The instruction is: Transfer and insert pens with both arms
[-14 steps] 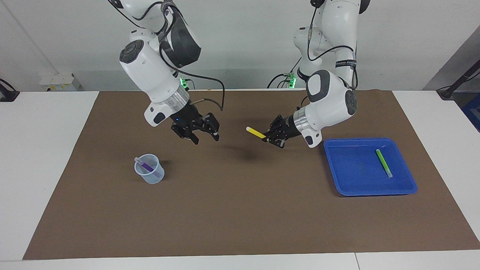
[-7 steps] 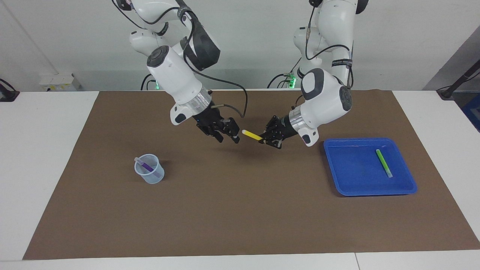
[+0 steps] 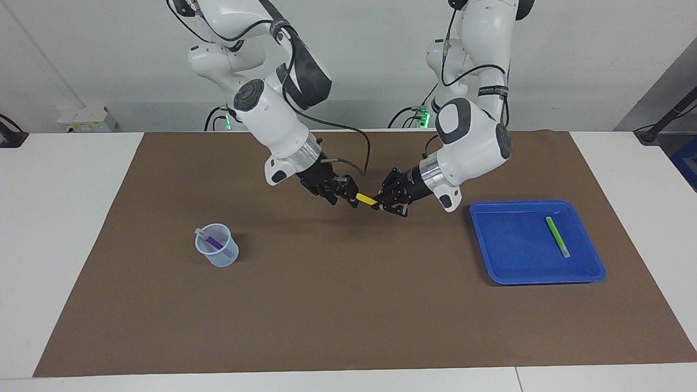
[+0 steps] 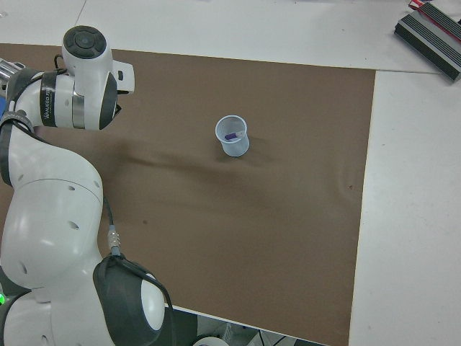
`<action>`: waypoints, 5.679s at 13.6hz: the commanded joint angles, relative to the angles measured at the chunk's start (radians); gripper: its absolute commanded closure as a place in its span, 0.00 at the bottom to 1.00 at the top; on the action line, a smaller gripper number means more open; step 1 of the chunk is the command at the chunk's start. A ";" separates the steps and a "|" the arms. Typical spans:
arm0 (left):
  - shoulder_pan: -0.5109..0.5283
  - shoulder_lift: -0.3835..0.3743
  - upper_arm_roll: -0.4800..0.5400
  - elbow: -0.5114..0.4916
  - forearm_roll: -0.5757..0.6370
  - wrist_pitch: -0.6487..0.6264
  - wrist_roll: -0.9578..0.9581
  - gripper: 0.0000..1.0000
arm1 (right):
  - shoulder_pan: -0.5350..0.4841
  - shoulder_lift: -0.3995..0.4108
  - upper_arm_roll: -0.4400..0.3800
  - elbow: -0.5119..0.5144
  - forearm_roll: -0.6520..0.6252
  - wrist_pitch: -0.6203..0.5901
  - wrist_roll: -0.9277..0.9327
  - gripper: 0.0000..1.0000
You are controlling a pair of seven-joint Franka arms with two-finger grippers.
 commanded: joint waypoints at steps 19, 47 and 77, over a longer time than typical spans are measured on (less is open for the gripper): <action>-0.048 -0.023 0.015 -0.023 -0.013 0.066 -0.053 1.00 | 0.039 -0.002 0.002 -0.008 0.026 0.032 0.053 0.89; 0.049 -0.179 0.036 -0.308 0.108 0.089 0.401 0.00 | -0.390 -0.079 -0.008 0.040 -0.565 -0.245 -1.024 1.00; 0.563 0.201 0.026 0.115 0.855 0.054 1.721 0.08 | -0.386 -0.205 0.034 -0.040 -0.516 -0.324 -0.960 0.00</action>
